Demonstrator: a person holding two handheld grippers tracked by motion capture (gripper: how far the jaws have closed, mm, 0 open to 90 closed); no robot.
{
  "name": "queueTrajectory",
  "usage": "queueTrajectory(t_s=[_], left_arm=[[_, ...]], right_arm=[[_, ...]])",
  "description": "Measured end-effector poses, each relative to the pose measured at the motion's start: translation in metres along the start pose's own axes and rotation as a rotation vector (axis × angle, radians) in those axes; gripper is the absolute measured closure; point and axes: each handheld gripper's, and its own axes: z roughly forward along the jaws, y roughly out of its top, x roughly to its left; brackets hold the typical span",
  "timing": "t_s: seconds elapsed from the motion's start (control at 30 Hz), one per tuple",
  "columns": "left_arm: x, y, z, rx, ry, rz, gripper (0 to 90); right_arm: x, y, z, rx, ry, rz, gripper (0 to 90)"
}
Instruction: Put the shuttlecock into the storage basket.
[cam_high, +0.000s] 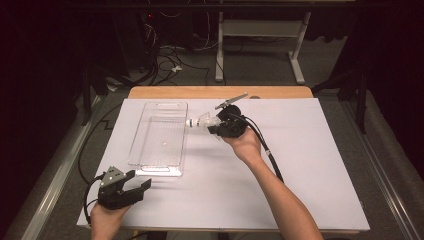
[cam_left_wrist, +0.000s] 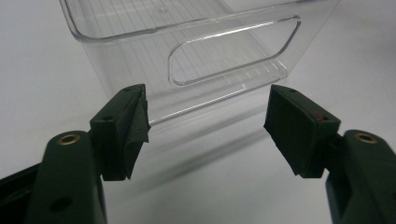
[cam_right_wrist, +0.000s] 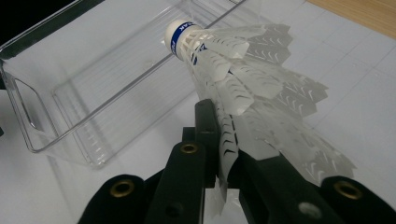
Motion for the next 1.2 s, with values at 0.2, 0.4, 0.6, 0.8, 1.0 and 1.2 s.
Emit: queueTrajectory(t_s=[0.2, 0.4, 0.6, 0.8, 1.0, 1.2], left_arm=[[0.0, 0.0, 0.0, -0.002, -0.004, -0.003, 31.4], [0.0, 0.0, 0.0, -0.001, -0.007, -0.007, 31.4], [0.0, 0.0, 0.0, -0.003, -0.006, -0.005, 31.4], [-0.001, 0.0, -0.001, -0.004, -0.009, -0.003, 31.4], [-0.001, 0.0, -0.001, -0.004, -0.01, -0.006, 31.4], [-0.001, -0.001, -0.001, -0.004, -0.012, -0.006, 31.4]], right_arm=[[0.001, 0.009, 0.003, -0.022, 0.011, 0.014, 89.3], [0.001, 0.015, 0.008, -0.007, 0.014, 0.017, 89.3], [0.005, 0.023, 0.012, -0.006, 0.015, 0.004, 89.3], [0.009, 0.029, 0.015, 0.004, 0.013, 0.001, 89.3], [0.01, 0.033, 0.02, 0.011, 0.013, -0.009, 89.3], [0.013, 0.038, 0.024, 0.019, 0.011, -0.014, 89.3]])
